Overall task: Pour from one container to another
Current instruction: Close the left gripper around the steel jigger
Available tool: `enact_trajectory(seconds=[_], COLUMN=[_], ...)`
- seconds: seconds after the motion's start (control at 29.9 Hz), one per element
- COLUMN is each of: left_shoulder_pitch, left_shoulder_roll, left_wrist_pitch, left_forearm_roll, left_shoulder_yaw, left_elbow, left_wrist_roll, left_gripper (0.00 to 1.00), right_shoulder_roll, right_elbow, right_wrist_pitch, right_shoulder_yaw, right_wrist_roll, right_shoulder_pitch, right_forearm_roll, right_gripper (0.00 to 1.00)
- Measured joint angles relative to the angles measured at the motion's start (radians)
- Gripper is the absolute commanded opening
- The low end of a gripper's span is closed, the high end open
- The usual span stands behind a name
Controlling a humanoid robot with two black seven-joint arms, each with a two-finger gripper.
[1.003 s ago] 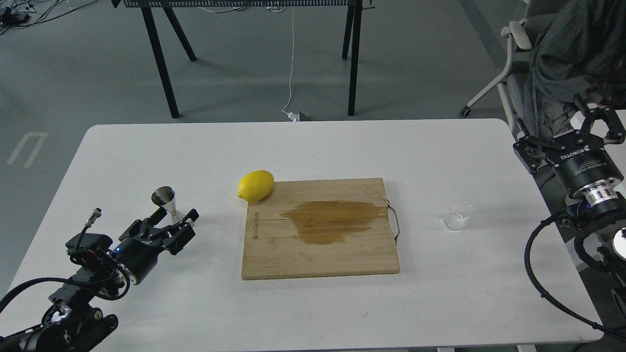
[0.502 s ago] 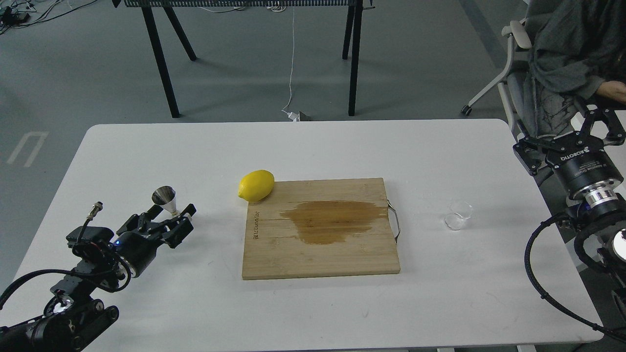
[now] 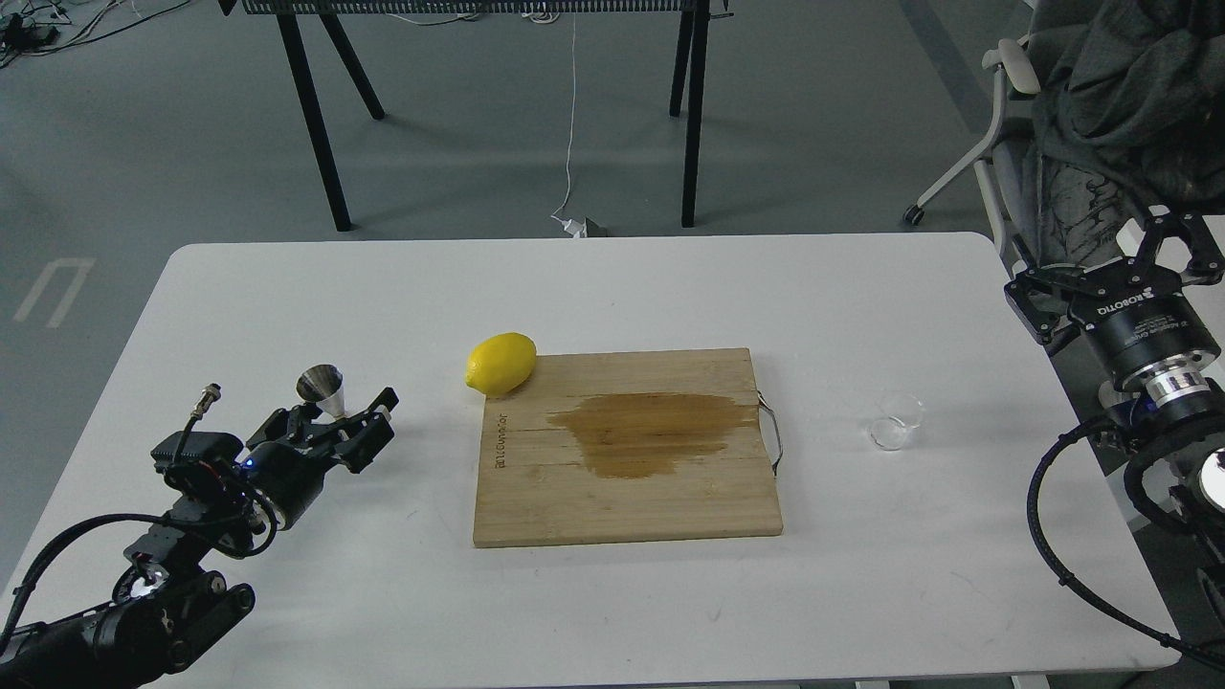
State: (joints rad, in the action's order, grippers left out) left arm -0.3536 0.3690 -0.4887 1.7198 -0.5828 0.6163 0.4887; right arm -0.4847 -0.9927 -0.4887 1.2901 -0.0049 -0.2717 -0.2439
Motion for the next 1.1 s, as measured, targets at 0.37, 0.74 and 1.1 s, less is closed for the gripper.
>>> enact_trajectory(seconds=[0.37, 0.74, 1.1], left_shoulder_pitch=[-0.012, -0.031, -0.043], left_shoulder_roll=[-0.011, -0.033, -0.035], left_wrist_pitch=[0.0, 0.001, 0.001], left_forearm_roll=[0.001, -0.006, -0.002], left_shoulder_yaw=[0.0, 0.049, 0.051], left_elbow=[-0.028, -0.068, -0.07], left_wrist_roll=[0.0, 0.0, 0.0], left_gripper=[0.78, 0.57, 0.43], right_shoulder_roll=[-0.002, -0.002, 0.0], right_elbow=[0.0, 0.0, 0.0], right_wrist_pitch=[0.0, 0.0, 0.0], right_shoulder_yaw=[0.002, 0.001, 0.003], right_wrist_roll=[0.0, 0.0, 0.0], right_shoulder_pitch=[0.002, 0.006, 0.009], right_forearm_roll=[0.0, 0.0, 0.0], right_gripper=[1.0, 1.0, 1.0])
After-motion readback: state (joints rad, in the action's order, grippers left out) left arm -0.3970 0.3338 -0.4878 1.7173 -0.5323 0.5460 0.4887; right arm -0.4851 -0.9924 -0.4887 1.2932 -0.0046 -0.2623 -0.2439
